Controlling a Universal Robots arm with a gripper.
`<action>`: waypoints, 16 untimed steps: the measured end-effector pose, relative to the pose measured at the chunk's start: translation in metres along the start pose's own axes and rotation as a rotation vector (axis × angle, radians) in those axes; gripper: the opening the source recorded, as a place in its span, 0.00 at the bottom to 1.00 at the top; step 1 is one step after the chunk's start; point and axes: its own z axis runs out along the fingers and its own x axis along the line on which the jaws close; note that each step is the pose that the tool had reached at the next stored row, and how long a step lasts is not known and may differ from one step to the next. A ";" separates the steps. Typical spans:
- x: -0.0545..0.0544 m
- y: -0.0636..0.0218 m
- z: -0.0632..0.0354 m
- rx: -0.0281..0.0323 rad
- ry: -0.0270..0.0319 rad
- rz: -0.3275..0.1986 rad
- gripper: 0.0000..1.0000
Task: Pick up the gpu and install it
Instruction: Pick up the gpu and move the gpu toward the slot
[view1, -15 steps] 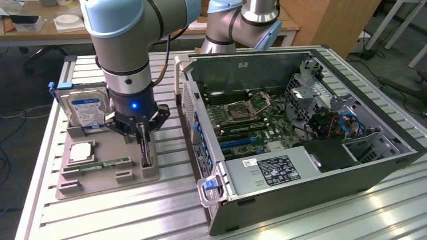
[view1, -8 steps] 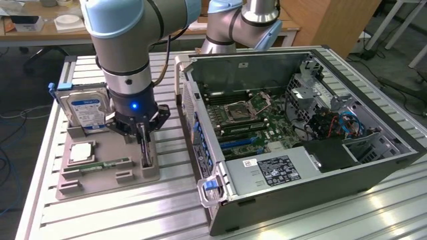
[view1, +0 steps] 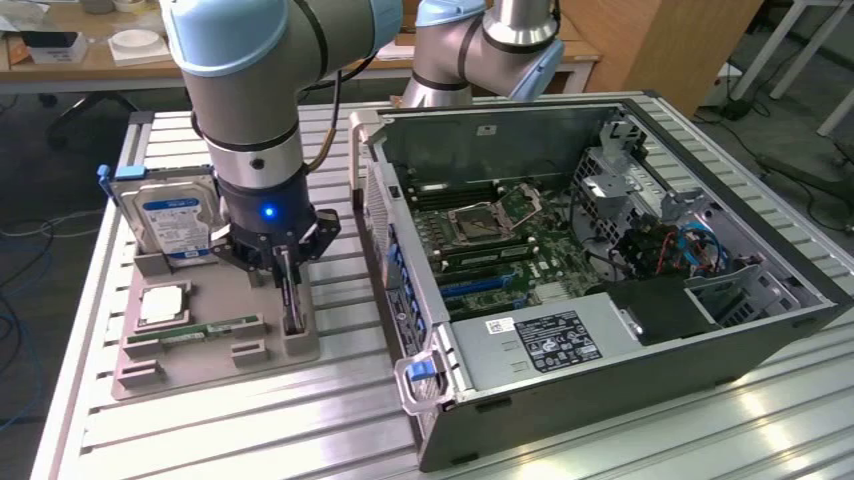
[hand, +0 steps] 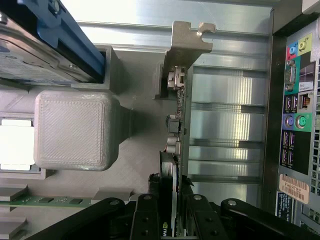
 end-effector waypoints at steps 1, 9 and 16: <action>0.000 0.0000 0.0000 0.0000 0.0000 0.000 0.27; 0.000 0.0003 -0.0067 -0.0006 0.0009 -0.007 0.27; 0.000 0.0007 -0.0177 -0.0030 0.0039 -0.010 0.27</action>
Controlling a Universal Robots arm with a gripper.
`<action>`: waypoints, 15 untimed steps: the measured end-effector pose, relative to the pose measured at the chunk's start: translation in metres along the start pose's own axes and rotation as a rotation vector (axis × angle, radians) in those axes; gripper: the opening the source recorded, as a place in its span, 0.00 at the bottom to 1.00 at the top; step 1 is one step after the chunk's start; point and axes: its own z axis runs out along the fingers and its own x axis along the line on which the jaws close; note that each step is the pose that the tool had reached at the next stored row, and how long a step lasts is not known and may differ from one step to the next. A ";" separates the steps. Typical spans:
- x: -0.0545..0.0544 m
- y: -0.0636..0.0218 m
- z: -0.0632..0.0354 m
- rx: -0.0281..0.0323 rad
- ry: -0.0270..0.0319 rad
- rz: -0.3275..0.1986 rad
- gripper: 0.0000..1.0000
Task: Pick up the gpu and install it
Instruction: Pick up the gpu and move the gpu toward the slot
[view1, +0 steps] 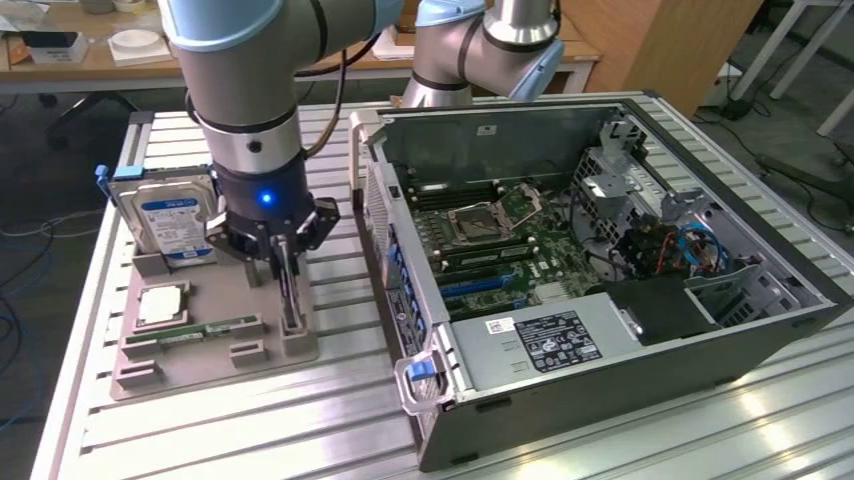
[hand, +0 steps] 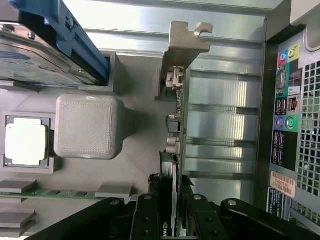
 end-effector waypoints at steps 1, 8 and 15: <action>0.000 0.0001 -0.0008 0.0000 0.0004 0.000 0.27; 0.000 0.0003 -0.0043 0.0000 0.0009 -0.001 0.27; 0.000 0.0006 -0.0100 -0.0010 0.0016 -0.002 0.27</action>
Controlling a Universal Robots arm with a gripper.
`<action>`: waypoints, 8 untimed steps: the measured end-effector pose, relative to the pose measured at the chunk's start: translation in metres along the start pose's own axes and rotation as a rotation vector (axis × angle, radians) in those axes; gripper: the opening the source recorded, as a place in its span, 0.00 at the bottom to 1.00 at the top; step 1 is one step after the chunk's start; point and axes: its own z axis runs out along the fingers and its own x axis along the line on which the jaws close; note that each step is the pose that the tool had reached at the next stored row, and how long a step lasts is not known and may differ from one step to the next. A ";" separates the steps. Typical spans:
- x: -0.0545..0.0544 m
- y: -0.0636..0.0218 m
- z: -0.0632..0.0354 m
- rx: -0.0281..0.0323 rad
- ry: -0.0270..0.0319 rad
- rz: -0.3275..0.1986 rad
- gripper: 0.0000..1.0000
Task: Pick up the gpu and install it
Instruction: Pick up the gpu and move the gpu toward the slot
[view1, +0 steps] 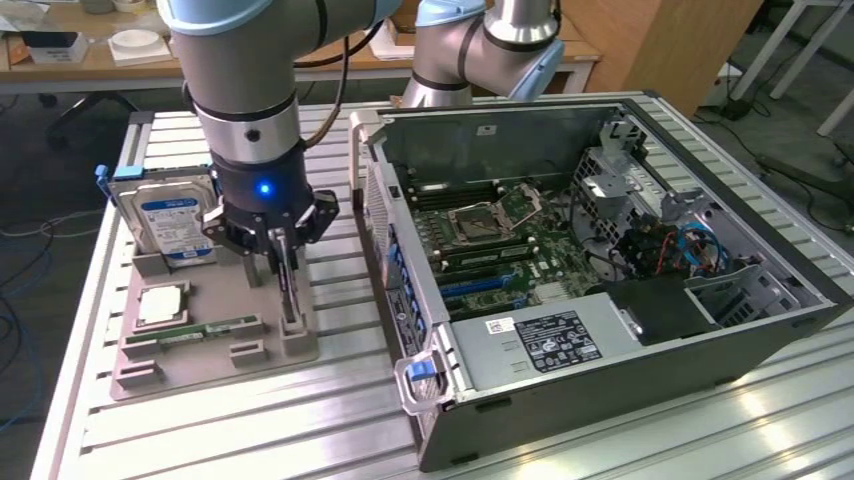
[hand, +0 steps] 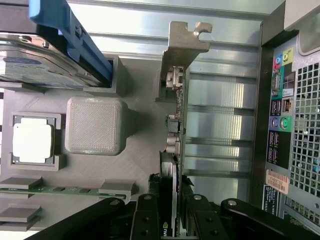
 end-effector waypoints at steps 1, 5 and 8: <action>0.000 0.0001 -0.0010 -0.0006 0.0002 0.000 0.27; 0.000 0.0002 -0.0044 -0.0046 0.0001 0.000 0.27; 0.000 0.0002 -0.0065 -0.0081 0.0001 0.000 0.27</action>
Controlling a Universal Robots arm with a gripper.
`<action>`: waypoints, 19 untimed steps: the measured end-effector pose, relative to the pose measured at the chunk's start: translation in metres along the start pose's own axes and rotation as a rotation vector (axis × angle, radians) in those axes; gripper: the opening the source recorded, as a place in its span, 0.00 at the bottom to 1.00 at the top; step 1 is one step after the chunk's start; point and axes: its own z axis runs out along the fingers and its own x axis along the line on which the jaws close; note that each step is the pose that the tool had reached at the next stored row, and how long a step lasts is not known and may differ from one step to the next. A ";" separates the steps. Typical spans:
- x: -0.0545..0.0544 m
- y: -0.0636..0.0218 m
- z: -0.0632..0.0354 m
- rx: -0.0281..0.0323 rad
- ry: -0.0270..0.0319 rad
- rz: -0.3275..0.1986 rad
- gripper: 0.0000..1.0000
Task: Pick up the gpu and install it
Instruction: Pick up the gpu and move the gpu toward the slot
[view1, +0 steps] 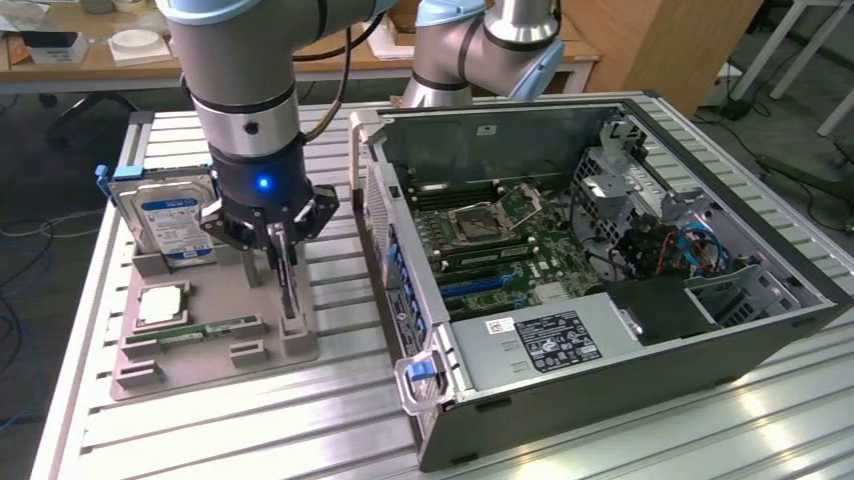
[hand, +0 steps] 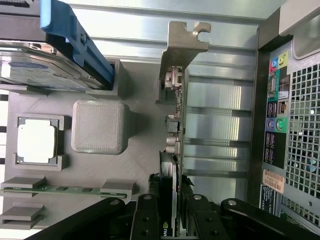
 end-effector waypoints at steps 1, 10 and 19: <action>0.000 0.0000 -0.0007 -0.0010 0.0000 0.000 0.27; 0.000 0.0005 -0.0081 -0.0104 0.0003 0.000 0.27; 0.000 0.0010 -0.0160 -0.0162 0.0006 -0.001 0.27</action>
